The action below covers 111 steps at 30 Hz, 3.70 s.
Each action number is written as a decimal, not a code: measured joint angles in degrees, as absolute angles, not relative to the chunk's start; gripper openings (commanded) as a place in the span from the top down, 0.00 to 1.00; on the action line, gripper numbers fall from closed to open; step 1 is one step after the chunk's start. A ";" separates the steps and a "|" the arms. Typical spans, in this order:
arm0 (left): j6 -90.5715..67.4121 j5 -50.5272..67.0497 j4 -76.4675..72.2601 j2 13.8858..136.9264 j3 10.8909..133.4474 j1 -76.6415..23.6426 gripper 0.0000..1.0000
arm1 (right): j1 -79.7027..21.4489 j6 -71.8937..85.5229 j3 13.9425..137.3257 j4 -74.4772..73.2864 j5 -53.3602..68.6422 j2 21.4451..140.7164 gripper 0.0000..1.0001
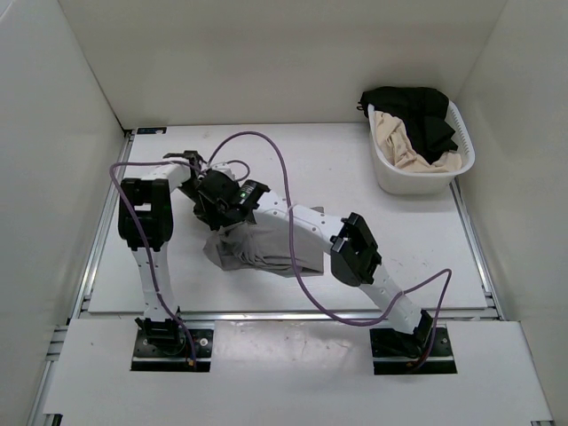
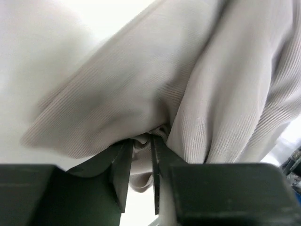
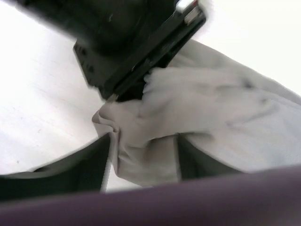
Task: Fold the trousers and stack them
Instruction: Fold the trousers
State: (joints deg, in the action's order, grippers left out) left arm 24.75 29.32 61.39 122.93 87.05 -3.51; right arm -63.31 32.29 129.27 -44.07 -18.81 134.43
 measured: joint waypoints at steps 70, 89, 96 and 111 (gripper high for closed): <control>44.10 21.43 65.73 82.74 61.67 -23.73 0.46 | -31.59 43.09 71.37 -22.44 1.48 109.16 0.88; 36.05 12.62 53.91 92.09 63.99 -23.57 0.79 | -31.51 42.81 71.33 -22.55 1.43 109.16 0.82; 37.30 12.45 55.88 88.51 56.14 -23.57 0.86 | -31.51 42.65 70.83 -22.61 1.43 109.16 0.82; 44.71 14.66 62.08 79.00 49.17 -22.98 0.39 | -31.51 39.66 70.83 -24.51 0.43 108.05 0.30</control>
State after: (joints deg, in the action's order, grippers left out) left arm 44.71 14.66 62.08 79.00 49.17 -22.98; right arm -31.51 39.66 70.83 -24.51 0.43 108.05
